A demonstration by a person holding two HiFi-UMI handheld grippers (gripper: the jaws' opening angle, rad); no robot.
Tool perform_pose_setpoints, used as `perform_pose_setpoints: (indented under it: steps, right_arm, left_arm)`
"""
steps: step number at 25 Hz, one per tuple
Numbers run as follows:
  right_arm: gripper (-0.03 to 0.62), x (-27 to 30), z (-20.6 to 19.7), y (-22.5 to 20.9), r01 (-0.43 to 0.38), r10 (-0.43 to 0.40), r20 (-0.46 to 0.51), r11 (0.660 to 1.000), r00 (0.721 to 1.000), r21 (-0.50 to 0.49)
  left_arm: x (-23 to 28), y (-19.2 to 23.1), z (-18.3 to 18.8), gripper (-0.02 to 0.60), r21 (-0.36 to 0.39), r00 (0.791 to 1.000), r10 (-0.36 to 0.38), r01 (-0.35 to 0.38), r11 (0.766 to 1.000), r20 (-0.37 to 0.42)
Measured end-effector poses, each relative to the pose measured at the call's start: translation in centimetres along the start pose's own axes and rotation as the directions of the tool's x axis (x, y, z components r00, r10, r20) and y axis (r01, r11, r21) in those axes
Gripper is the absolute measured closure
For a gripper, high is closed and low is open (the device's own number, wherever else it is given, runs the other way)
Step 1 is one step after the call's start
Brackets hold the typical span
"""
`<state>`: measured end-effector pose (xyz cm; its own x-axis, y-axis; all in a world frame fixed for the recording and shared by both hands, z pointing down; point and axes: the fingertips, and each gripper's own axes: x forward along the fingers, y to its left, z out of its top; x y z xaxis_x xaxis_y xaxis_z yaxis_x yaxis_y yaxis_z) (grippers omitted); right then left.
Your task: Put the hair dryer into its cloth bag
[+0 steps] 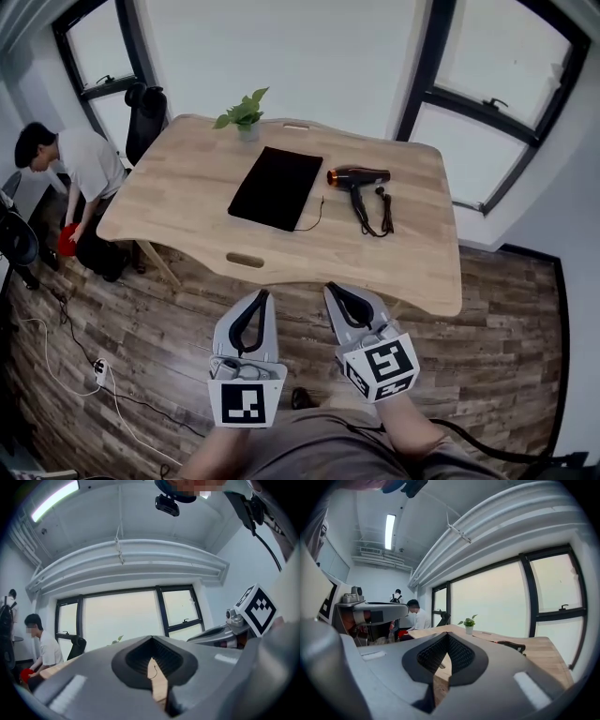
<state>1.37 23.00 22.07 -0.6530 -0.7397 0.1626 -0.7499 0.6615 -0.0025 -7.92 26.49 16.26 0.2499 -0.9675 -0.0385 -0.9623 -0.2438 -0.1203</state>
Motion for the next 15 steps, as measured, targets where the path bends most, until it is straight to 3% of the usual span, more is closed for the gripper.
perform_pose_setpoints:
  steps: [8,15]
  right_arm:
    - [0.568,3.6,-2.8,-3.2,0.028,-0.024,-0.068,0.998,0.997,0.053]
    - [0.568,9.8,-3.4,-7.1,0.019,-0.015,-0.067,0.998,0.998,0.064]
  left_arm:
    - [5.0,1.1,-3.7,0.581,-0.086,0.996,-0.052,0.045,0.995,-0.074]
    - [11.5,2.9,-5.1,0.581,-0.033,0.996,-0.063,0.061,0.998,-0.063]
